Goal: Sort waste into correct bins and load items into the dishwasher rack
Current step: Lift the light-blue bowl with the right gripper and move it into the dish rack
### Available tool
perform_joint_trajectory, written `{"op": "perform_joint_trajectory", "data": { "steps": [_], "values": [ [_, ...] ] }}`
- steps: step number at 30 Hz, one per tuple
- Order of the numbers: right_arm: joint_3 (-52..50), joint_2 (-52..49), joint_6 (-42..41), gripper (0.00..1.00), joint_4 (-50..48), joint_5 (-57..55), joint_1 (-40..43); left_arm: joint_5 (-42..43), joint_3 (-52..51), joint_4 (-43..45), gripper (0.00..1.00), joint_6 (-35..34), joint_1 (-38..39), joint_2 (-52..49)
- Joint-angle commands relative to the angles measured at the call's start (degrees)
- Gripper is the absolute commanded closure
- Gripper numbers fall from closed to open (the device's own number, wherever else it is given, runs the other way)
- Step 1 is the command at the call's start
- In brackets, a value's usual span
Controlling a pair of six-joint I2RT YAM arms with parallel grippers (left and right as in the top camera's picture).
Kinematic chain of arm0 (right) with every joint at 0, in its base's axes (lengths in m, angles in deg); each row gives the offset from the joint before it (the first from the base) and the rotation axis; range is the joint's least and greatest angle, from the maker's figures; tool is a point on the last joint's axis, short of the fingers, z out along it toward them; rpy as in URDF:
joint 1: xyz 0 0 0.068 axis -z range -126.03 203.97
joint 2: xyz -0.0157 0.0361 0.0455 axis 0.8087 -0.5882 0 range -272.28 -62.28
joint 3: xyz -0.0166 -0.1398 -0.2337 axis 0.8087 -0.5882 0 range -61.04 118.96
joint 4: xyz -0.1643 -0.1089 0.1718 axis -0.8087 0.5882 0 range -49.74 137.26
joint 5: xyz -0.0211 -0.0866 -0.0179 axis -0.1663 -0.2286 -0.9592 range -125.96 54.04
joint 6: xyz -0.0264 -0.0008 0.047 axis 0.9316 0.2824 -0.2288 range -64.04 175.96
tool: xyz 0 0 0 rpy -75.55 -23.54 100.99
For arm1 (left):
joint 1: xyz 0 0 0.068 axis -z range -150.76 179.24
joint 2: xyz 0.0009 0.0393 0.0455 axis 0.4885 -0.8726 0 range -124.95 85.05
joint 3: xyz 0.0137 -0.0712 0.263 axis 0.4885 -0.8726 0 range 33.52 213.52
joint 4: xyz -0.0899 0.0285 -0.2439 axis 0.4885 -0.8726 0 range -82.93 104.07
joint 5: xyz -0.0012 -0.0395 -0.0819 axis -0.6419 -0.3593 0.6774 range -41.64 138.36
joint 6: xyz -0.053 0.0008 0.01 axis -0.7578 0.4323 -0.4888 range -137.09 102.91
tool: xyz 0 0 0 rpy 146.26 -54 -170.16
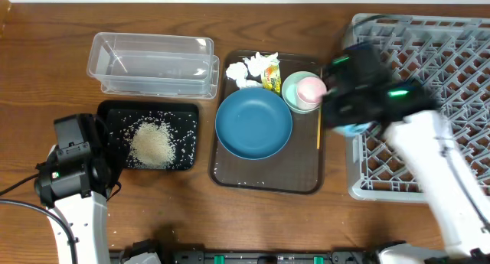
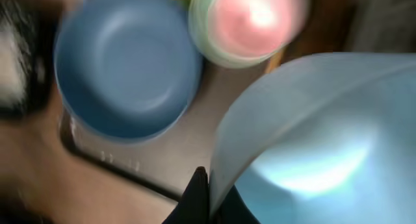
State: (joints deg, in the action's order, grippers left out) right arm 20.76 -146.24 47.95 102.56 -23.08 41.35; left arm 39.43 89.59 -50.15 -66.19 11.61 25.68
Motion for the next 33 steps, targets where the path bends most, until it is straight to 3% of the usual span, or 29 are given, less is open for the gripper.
{"op": "perform_joint_trajectory", "data": {
  "steps": [1, 7, 12, 18, 27, 33],
  "values": [
    [0.94, 1.62, 10.71, 0.99, -1.92, 20.39, 12.61, 0.15, 1.05, -0.22, 0.03, 0.37, -0.35, -0.11],
    [0.66, -1.33, 11.91, 0.99, -12.87, 41.68, 33.22, 0.15, 1.05, -0.22, 0.03, 0.37, -0.35, -0.11],
    [0.63, -5.6, 11.65, 0.99, -21.24, 45.03, 41.51, 0.15, 1.05, -0.22, 0.03, 0.37, -0.35, -0.11],
    [0.63, -11.89, 11.8, 0.99, -25.33, 46.34, 45.75, 0.15, 1.05, -0.22, 0.03, 0.37, -0.35, -0.11],
    [0.63, -22.49, 15.56, 0.99, -37.44, 70.99, 48.0, 0.15, 1.05, -0.22, 0.03, 0.37, -0.35, -0.11],
    [0.63, -28.0, 13.97, 0.99, -38.49, 73.07, 48.68, 0.15, 1.05, -0.22, 0.03, 0.37, -0.35, -0.11]
  ]
}}
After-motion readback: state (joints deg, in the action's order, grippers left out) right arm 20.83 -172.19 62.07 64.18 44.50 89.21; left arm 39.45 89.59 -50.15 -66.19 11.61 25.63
